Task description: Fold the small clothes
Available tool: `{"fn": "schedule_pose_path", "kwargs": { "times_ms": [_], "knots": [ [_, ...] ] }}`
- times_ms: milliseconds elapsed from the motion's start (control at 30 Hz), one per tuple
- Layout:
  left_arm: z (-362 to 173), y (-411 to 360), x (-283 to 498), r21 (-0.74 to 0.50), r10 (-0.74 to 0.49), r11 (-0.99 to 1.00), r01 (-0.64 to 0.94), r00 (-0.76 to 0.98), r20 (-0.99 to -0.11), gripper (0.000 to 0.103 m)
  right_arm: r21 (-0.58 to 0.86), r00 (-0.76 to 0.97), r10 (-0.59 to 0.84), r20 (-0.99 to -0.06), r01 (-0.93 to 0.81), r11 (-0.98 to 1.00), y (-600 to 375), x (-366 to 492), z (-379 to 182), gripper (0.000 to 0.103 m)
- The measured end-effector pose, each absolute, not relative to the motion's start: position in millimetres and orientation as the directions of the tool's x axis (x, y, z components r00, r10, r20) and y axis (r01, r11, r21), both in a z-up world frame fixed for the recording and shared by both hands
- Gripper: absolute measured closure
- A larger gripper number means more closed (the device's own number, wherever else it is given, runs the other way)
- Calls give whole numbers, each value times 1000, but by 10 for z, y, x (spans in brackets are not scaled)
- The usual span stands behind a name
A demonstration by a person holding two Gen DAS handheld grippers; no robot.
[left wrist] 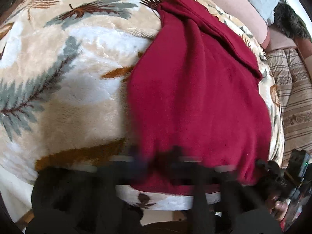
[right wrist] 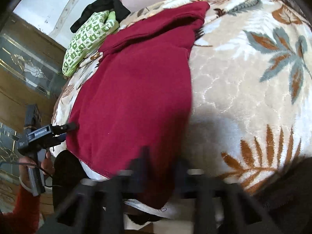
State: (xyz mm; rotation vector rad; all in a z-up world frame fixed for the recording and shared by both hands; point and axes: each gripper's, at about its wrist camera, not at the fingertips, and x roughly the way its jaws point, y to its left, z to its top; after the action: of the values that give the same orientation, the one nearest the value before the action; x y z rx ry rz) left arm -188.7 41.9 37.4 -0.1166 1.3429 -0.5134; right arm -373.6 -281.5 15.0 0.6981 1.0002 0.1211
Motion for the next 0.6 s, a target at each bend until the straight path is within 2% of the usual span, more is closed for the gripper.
{"fn": "schedule_pose_path", "kwargs": {
  "times_ms": [33, 100, 167, 267, 400, 533, 567, 600],
  "knots": [
    [419, 466, -1890, -409, -455, 869, 278, 125, -882, 95, 610, 565, 416, -713, 207, 765, -2809, -3747, 201, 94],
    [608, 523, -1939, -407, -473, 857, 317, 165, -866, 95, 664, 593, 473, -652, 145, 734, -2773, -3823, 418, 95],
    [845, 595, -1997, -418, -509, 833, 362, 205, -836, 95, 657, 604, 487, -631, 82, 749, -2701, -3885, 650, 95],
    [950, 696, -2003, -414, -511, 831, 371, 217, -832, 95, 603, 580, 465, -669, 58, 796, -2649, -3924, 780, 95],
    [626, 696, -2020, -366, -434, 873, 321, 172, -884, 95, 529, 471, 411, -780, 147, 835, -2619, -3861, 423, 96],
    [484, 694, -2058, -354, -410, 889, 291, 162, -897, 94, 546, 430, 429, -794, 197, 814, -2640, -3823, 219, 95],
    [493, 682, -2060, -336, -395, 895, 294, 171, -903, 92, 548, 425, 432, -796, 203, 811, -2652, -3816, 197, 93],
    [501, 665, -2071, -311, -375, 900, 304, 180, -909, 90, 552, 422, 435, -795, 208, 808, -2655, -3814, 193, 85]
  ]
}}
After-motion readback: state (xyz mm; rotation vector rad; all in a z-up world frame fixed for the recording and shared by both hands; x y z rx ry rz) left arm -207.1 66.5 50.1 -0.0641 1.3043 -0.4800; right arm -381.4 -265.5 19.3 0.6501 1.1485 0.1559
